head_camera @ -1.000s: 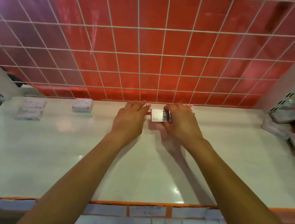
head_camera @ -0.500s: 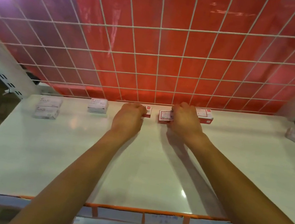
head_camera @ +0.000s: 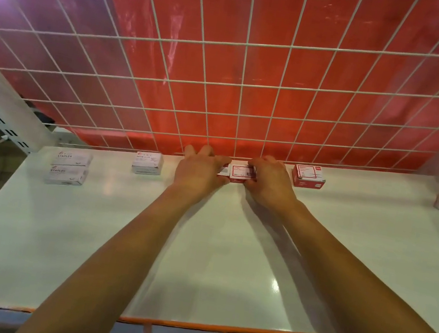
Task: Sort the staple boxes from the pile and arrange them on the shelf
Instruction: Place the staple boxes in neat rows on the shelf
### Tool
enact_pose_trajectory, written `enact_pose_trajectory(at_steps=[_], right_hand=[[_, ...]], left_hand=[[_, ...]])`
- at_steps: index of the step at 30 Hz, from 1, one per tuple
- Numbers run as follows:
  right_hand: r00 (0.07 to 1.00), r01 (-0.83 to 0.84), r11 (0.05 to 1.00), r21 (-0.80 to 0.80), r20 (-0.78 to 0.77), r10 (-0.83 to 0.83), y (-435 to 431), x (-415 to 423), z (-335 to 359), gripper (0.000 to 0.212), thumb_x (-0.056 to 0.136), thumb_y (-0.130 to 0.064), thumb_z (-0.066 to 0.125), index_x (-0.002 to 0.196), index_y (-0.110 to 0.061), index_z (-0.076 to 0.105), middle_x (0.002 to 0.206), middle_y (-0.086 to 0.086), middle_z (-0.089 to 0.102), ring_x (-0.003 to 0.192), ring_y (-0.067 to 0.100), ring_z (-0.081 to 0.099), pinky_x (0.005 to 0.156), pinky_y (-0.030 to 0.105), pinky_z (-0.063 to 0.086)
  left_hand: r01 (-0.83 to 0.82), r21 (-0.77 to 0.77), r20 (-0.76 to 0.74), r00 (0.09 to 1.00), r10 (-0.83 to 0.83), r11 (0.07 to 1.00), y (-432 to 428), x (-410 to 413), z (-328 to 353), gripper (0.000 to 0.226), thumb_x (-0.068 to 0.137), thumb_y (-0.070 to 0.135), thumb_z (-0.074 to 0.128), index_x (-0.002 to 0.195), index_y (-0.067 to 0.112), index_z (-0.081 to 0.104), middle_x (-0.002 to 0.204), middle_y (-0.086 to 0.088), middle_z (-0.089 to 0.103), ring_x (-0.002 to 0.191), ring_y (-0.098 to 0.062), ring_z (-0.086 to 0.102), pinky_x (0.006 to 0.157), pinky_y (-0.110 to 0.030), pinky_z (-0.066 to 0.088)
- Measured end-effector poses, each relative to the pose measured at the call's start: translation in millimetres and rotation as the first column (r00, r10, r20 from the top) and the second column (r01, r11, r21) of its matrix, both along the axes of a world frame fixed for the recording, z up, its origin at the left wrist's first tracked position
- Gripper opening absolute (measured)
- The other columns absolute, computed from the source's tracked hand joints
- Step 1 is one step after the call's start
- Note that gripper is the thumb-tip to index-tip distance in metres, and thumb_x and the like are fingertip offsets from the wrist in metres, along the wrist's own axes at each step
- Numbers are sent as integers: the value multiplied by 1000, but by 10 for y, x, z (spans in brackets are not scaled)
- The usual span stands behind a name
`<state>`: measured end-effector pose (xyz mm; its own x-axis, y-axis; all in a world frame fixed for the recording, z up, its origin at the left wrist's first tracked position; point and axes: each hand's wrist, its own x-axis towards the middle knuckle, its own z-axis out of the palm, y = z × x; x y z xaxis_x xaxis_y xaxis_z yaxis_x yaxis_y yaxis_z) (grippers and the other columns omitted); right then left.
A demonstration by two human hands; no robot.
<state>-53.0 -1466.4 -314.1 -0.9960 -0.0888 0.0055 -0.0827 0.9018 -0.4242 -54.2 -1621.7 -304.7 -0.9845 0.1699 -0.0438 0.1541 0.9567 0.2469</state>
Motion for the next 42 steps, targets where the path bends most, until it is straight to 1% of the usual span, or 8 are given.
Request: enact_pose_trajectory(at_steps=[3, 8, 17, 23, 30, 34, 37, 42], right_hand=[[1000, 16, 1000, -19, 14, -16, -9, -10, -11, 36, 86, -24, 67, 120, -16, 59, 116, 7, 57, 109, 25, 51, 97, 35, 43], [1000, 29, 999, -22, 6, -29, -4, -15, -19, 34, 86, -25, 67, 119, -17, 60, 116, 6, 57, 108, 24, 51, 97, 35, 42], [1000, 18, 999, -36, 25, -17, 21, 16, 17, 36, 86, -24, 66, 121, -16, 60, 119, 6, 58, 109, 24, 52, 99, 36, 42], [999, 18, 999, -38, 30, -16, 25, 35, 12, 39, 86, -25, 67, 123, -18, 58, 123, 6, 58, 113, 26, 52, 101, 38, 42], [998, 44, 998, -45, -36, -46, 56, 166, 34, 47, 86, -23, 66, 131, -20, 50, 131, 4, 51, 121, 25, 43, 106, 39, 34], [995, 21, 999, -48, -101, -26, 82, 286, 59, 41, 90, -27, 59, 129, -17, 51, 130, 4, 54, 119, 24, 45, 106, 37, 34], [991, -28, 1000, 12, -130, 29, 103, 395, 91, 46, 90, -26, 58, 134, -14, 48, 137, 5, 50, 126, 26, 41, 109, 36, 29], [992, -60, 995, 78, -103, 68, 314, 589, 118, 47, 94, -31, 54, 138, -16, 43, 144, 2, 43, 131, 22, 36, 112, 34, 25]], left_hand=[[5, -19, -8, 1000, -5, 1000, 6, -7, -3, 53, 84, 53, 62, 134, 46, 46, 109, 2, 47, 110, -31, 37, 86, -38, 46], [-29, 34, -10, 1000, 30, 999, 29, -45, -24, 47, 85, 52, 62, 129, 41, 54, 110, 1, 50, 111, -30, 37, 86, -37, 45], [-28, -25, -8, 1000, 28, 999, 69, -32, 7, 49, 86, 54, 59, 132, 39, 52, 115, 1, 51, 114, -30, 38, 88, -35, 47], [-21, -53, -21, 1000, 20, 998, 67, 7, 12, 49, 88, 54, 56, 135, 42, 48, 111, 2, 48, 112, -29, 38, 78, -34, 42], [-104, -66, -85, 992, 98, 992, -35, 118, -33, 65, 85, 53, 61, 141, 29, 38, 132, -5, 46, 121, -29, 38, 92, -39, 44], [-72, -41, -166, 984, 64, 997, 24, 239, -25, 60, 89, 52, 56, 140, 23, 42, 136, -6, 46, 125, -27, 37, 98, -39, 40], [-39, -38, -191, 981, 31, 998, 201, 348, -14, 55, 93, 47, 50, 141, 21, 41, 143, -6, 42, 132, -26, 32, 103, -39, 34], [-40, -65, -196, 980, 27, 997, 602, 549, -29, 51, 96, 40, 51, 142, 23, 39, 149, -2, 38, 137, -24, 29, 111, -38, 29]])
